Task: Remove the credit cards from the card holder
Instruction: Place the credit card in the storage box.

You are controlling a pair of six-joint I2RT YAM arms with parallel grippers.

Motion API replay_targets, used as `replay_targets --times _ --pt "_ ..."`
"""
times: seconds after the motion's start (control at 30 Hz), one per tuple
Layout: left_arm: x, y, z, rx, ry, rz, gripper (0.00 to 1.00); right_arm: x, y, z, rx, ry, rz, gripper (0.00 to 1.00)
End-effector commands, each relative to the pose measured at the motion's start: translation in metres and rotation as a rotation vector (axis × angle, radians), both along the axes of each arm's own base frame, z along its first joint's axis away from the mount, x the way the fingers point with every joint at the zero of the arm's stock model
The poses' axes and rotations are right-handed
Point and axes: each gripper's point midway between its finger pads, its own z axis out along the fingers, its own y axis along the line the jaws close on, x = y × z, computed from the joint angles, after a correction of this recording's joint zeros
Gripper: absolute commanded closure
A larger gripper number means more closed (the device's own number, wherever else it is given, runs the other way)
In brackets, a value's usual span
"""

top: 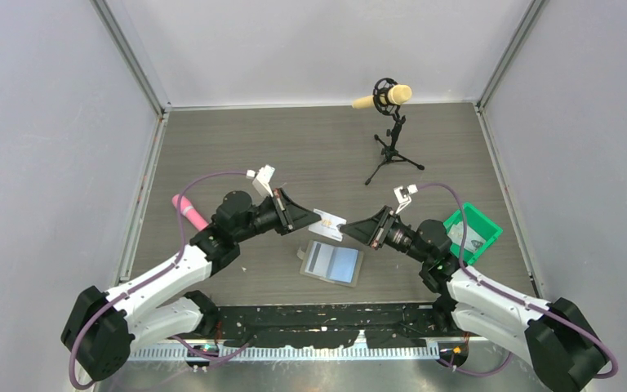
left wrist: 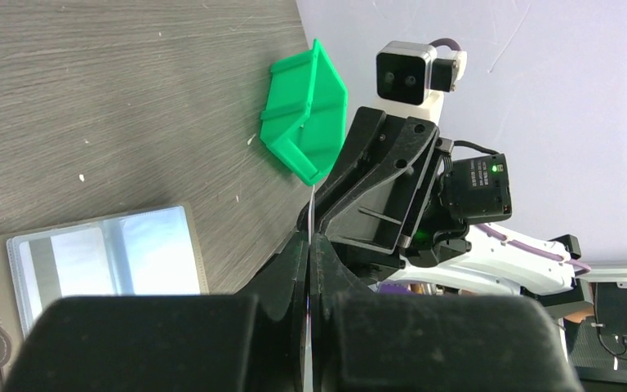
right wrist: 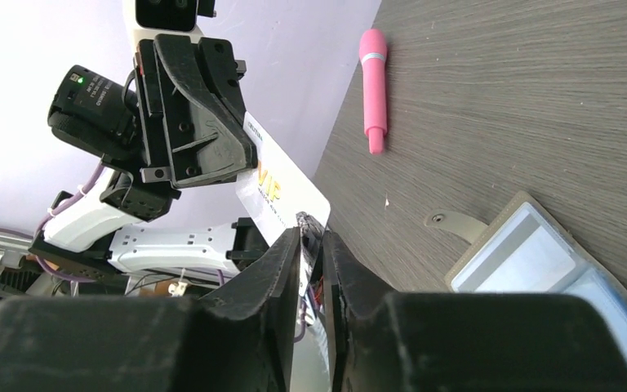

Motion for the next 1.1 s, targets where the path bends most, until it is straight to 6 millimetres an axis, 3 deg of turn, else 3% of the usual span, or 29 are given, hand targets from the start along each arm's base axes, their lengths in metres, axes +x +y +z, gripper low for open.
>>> replay_targets --times 0.0,0.2,0.4,0.53,0.7,0.8,0.93,1.07 --pt "0.003 0.0 0.014 -0.056 -0.047 0.012 1.0 0.003 0.002 0.028 0.062 -0.083 0.006 0.77" --pt "0.003 0.002 0.011 -0.043 -0.048 0.017 0.99 0.005 0.008 0.038 0.101 -0.087 0.034 0.94" --pt "0.005 0.015 -0.002 0.035 -0.035 0.073 0.5 0.02 -0.005 0.043 0.115 -0.08 -0.001 0.95" --pt "0.006 0.027 -0.008 0.099 -0.038 0.116 0.24 0.04 -0.024 0.046 0.079 -0.076 -0.048 0.95" --pt "0.0 0.038 -0.012 0.183 -0.046 0.113 0.01 0.074 -0.066 0.042 -0.028 -0.027 -0.164 0.95" --pt "-0.006 0.043 -0.013 0.24 -0.047 0.096 0.0 0.09 -0.091 0.05 -0.105 -0.048 -0.231 0.95" --pt "-0.014 0.055 -0.018 0.345 -0.035 0.073 0.0 0.107 -0.138 0.036 -0.29 0.028 -0.353 0.95" --pt "-0.029 0.056 -0.016 0.384 -0.037 -0.01 0.0 0.117 -0.189 0.031 -0.359 0.095 -0.452 0.95"
